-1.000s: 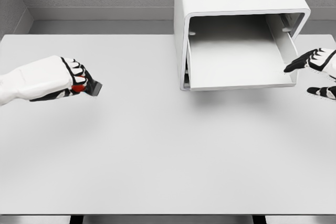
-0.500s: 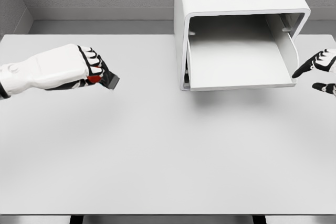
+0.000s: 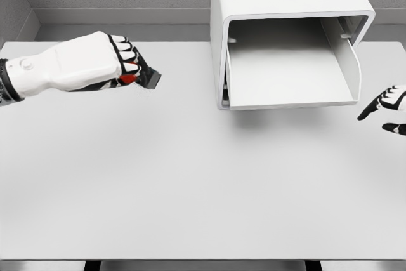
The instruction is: Slide open multi-storey tabletop storage cabinets and put open load switch and slide close multi-storey tabletop storage cabinets
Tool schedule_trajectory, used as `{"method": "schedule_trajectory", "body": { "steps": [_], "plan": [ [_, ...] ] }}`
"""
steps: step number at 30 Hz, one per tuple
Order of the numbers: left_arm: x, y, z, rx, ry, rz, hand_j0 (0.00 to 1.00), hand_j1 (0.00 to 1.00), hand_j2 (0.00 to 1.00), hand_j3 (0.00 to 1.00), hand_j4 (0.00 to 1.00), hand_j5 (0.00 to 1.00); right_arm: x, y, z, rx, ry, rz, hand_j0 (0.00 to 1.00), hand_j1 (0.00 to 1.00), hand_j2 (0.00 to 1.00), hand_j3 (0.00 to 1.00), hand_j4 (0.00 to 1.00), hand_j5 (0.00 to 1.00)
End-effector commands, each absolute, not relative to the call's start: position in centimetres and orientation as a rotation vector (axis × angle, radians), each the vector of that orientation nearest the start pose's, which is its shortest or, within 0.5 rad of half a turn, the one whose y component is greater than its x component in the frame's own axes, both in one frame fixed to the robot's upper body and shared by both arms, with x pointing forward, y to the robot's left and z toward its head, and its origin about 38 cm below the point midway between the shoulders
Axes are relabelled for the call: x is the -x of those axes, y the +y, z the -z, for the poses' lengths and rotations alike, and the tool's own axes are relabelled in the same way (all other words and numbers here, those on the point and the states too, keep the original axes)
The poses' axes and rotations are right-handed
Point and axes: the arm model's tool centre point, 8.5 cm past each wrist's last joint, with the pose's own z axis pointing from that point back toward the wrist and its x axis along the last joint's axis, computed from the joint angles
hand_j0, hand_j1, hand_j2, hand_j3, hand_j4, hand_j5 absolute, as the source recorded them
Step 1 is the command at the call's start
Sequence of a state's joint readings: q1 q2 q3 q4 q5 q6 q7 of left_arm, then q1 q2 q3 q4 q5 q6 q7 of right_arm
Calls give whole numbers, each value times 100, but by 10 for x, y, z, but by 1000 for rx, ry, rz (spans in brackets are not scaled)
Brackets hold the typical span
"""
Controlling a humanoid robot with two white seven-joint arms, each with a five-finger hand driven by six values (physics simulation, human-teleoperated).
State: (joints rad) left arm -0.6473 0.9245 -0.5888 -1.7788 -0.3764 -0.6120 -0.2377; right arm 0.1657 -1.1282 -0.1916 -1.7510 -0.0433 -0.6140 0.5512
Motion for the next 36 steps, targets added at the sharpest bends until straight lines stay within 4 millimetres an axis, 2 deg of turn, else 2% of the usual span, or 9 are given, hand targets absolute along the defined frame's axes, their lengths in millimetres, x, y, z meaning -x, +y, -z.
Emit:
{"method": "schedule_trajectory", "body": {
  "steps": [1,6,17,28,29,32,36],
  "plan": [
    [-382,242,-292,537,2247,-2464,48,48,48,48,48,48,-313,-421,-283,370,-1524,-1759,60,60,60,60,60,60],
    [-385,224,-297,499,2230,-2427,48,48,48,48,48,48,-313,-424,-292,397,-1545,-1748,56,56,56,56,56,56],
    [-387,208,-309,487,2235,-2363,48,48,48,48,48,48,-303,-423,-266,329,-1498,-1735,55,55,55,55,55,55],
    [-388,185,-317,446,2219,-2311,48,48,48,48,48,48,-300,-421,-255,299,-1503,-1711,53,53,53,53,53,53],
    [-388,178,-320,431,2220,-2291,48,48,48,48,48,48,-299,-421,-254,297,-1504,-1709,53,53,53,53,53,53],
    [-388,172,-324,423,2213,-2273,48,48,48,48,48,48,-295,-420,-244,266,-1481,-1704,53,53,53,53,53,53],
    [-388,164,-328,412,2195,-2260,48,48,48,48,48,48,-295,-420,-244,263,-1488,-1697,53,53,53,53,53,53]
  ]
}}
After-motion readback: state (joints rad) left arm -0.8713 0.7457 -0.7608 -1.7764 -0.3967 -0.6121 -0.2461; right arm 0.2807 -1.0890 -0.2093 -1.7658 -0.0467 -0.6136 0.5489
